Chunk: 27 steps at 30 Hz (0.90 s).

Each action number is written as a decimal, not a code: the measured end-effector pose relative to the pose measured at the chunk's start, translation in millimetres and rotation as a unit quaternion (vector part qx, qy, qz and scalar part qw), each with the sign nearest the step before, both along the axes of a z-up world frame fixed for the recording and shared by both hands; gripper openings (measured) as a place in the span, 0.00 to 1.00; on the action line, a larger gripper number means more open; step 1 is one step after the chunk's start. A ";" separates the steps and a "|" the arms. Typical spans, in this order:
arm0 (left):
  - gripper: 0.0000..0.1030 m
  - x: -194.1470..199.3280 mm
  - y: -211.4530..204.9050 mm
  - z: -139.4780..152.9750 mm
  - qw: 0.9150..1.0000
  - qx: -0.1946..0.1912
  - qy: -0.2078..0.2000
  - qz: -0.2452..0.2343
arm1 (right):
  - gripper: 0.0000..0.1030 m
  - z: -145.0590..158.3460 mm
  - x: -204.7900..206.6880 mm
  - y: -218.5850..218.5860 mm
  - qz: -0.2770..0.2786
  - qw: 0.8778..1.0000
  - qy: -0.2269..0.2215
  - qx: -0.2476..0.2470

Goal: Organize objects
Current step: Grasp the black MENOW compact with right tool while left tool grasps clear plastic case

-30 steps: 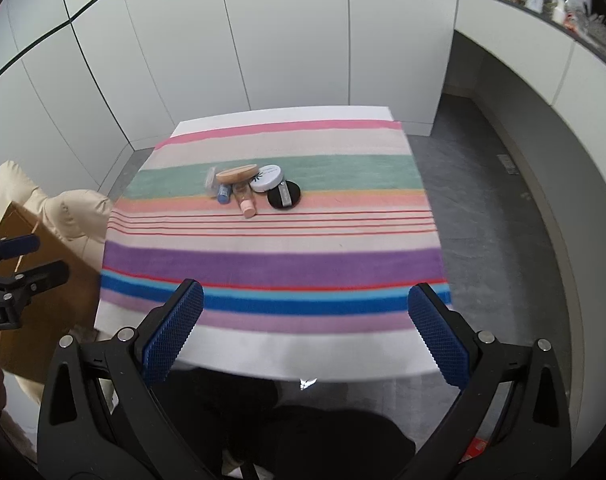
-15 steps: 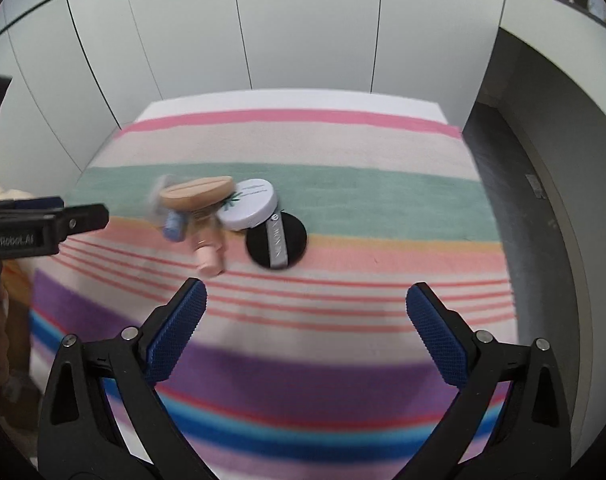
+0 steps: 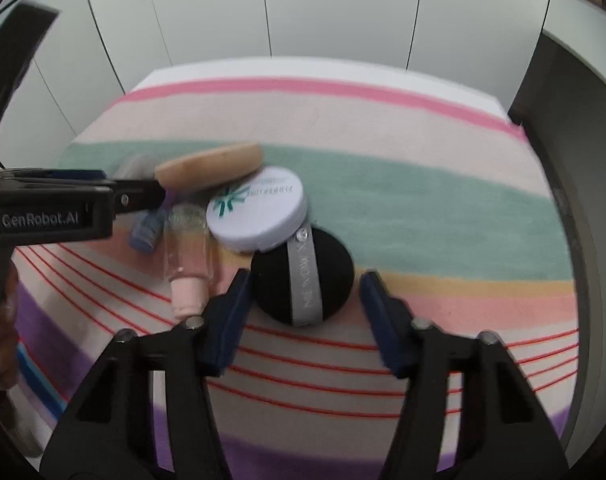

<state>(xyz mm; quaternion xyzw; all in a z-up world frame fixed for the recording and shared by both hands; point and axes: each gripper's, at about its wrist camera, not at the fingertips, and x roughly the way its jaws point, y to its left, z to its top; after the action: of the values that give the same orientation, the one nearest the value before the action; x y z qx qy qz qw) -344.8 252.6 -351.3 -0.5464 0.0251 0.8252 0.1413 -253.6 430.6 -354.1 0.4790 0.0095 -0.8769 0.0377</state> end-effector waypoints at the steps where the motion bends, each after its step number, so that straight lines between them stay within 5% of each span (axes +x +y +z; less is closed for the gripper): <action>1: 0.60 0.4 1.8 0.1 1.000 0.008 -0.001 -0.005 | 0.47 -0.1 0.9 -1.4 0.003 1.000 0.000 0.002; 5: 0.43 4.2 8.3 2.2 1.000 0.016 -0.003 -0.023 | 0.44 -0.2 4.5 -2.8 0.002 1.000 0.003 0.000; 12: 0.42 3.0 -7.1 7.8 0.998 0.059 -0.018 0.006 | 0.43 0.8 3.2 0.8 0.000 1.000 -0.006 -0.006; 17: 0.37 -3.5 -15.1 -0.7 0.999 0.042 -0.030 0.015 | 0.43 1.0 5.9 1.4 0.000 1.000 -0.007 -0.006; 19: 0.18 -3.1 -12.5 -2.1 0.999 0.027 -0.024 0.009 | 0.43 1.4 6.9 1.6 0.000 1.000 -0.007 -0.005; 27: 0.16 -2.0 -2.9 -3.8 1.000 0.010 -0.017 -0.001 | 0.40 5.3 3.9 -1.5 -0.002 1.000 -0.009 -0.003</action>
<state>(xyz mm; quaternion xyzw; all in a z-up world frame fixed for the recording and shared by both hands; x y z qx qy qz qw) -346.8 249.7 -355.2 -0.5587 0.0150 0.8158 0.1485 -249.6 429.2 -348.8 0.4865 0.0054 -0.8729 0.0376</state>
